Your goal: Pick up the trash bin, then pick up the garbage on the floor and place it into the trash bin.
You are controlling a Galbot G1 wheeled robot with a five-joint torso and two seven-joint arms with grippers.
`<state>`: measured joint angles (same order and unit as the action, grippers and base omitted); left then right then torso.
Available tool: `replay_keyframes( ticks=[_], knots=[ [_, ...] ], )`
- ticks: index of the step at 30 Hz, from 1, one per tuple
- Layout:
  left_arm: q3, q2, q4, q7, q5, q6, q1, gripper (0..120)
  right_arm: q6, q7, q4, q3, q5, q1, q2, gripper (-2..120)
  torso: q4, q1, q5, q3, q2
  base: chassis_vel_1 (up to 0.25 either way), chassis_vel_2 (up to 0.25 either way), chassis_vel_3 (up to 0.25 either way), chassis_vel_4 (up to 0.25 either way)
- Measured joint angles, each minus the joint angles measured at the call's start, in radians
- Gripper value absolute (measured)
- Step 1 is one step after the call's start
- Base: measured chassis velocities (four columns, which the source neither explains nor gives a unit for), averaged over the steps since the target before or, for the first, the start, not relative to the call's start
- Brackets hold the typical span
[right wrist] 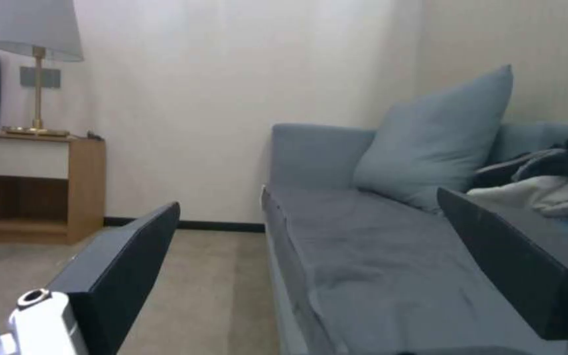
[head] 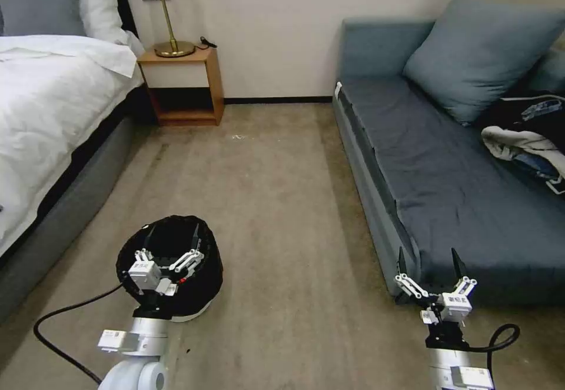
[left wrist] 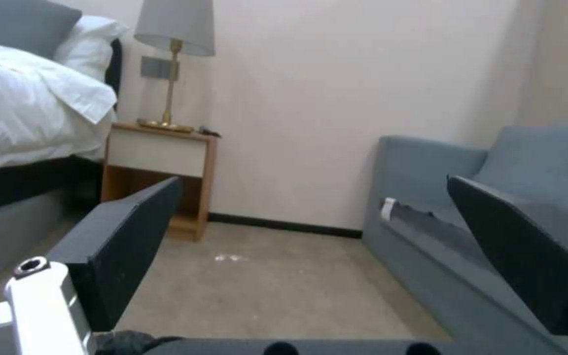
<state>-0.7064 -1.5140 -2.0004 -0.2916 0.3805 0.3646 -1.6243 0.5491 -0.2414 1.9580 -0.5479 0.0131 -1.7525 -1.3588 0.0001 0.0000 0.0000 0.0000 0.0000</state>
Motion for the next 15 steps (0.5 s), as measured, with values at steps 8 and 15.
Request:
replay_keyframes(
  ticks=[8, 15],
  knots=[
    [0.0, 0.0, 0.0, 0.001, 0.0, 0.0, 0.0, 100, -0.001, 0.0, 0.0, 0.0, 0.0, 0.0, 0.0, 100, 0.0, 0.0, 0.0, 0.0, 0.0, 0.0, 0.0, 0.0, 0.0],
    [0.0, 0.0, 0.0, 0.001, 0.0, 0.0, 0.0, 100, -0.001, 0.001, 0.0, 0.001, 0.0, 0.0, 0.0, 100, 0.0, 0.0, 0.0, 0.0, 0.0, 0.0, 0.0, 0.0, 0.0]
  ],
)
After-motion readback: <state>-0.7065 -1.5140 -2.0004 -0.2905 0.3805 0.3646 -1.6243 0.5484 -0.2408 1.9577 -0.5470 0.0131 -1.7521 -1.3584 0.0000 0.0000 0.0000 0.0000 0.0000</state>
